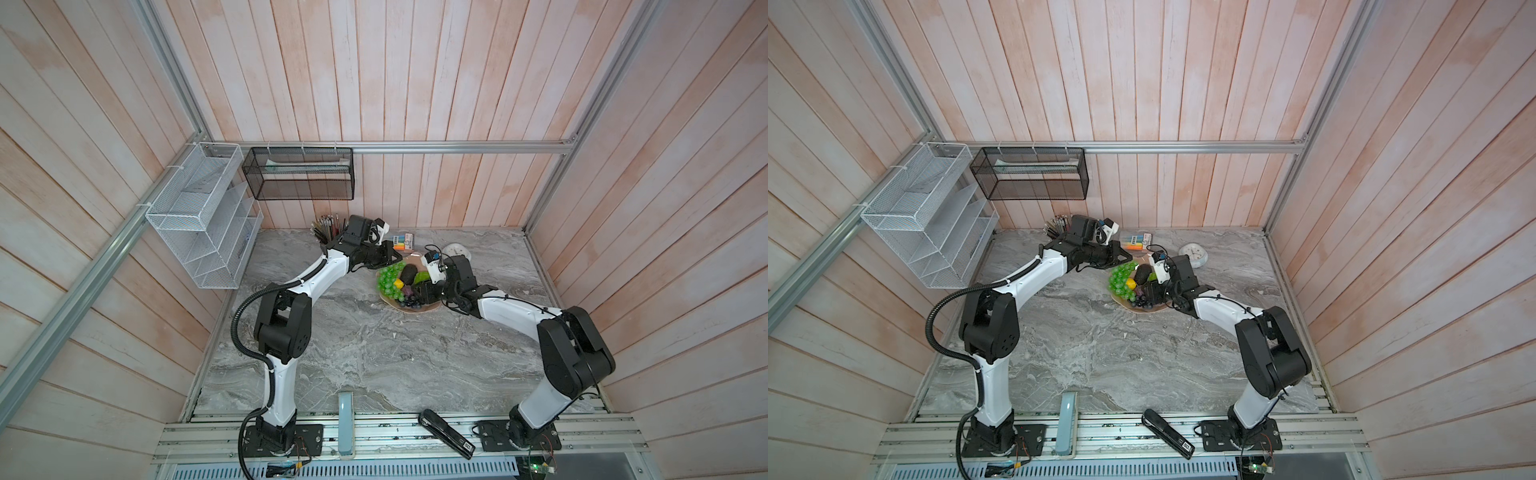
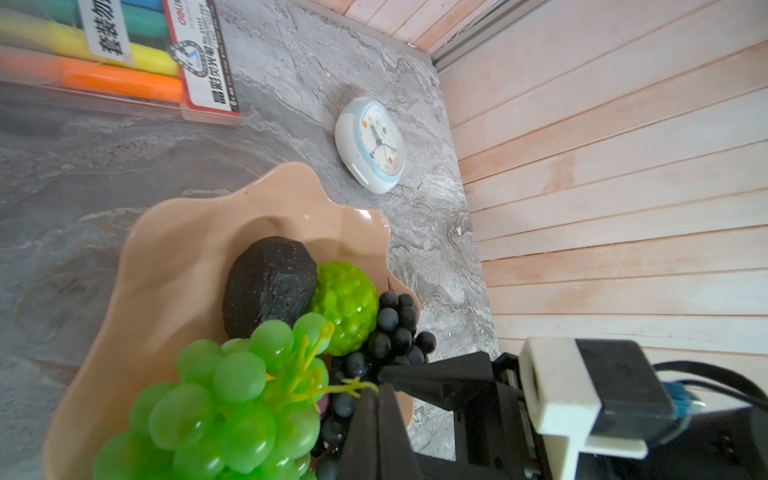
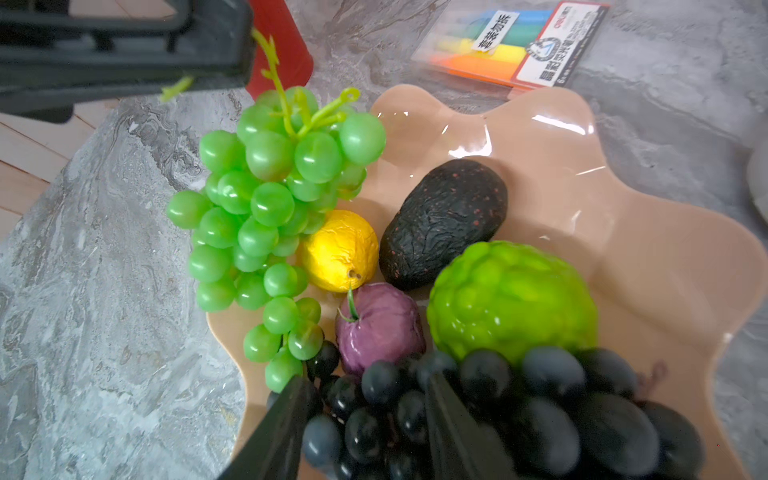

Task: Place and organize the fake fruits in the fruit bowl
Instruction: 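Lower the green grapes into the bowl beside the lemon with the left gripper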

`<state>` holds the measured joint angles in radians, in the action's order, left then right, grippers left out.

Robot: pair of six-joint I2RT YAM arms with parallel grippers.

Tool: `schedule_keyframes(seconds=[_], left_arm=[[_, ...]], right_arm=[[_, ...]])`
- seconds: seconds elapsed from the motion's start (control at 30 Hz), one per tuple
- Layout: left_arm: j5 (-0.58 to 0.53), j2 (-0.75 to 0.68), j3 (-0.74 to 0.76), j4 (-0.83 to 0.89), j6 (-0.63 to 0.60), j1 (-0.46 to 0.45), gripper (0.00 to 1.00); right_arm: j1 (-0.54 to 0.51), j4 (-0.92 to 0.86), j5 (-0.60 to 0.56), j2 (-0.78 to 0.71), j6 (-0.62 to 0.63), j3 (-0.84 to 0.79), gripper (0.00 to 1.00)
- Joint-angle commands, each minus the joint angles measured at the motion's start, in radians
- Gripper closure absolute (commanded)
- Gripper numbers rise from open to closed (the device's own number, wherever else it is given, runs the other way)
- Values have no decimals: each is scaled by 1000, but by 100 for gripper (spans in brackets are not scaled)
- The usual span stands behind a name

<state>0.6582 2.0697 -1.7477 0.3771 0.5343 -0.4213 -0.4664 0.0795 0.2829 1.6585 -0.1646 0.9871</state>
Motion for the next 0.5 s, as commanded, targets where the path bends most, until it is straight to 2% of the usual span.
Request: schedule_keyframes(seconds=[0.0,0.47], left_arm=[[46,56,-50,-8,-32,-4,100],[81,177,-131,5,-51,1,100]], right_arm=[[5,-27,-7,-19,2,-20,51],[5,-52,-2,-35,-3,-8,51]])
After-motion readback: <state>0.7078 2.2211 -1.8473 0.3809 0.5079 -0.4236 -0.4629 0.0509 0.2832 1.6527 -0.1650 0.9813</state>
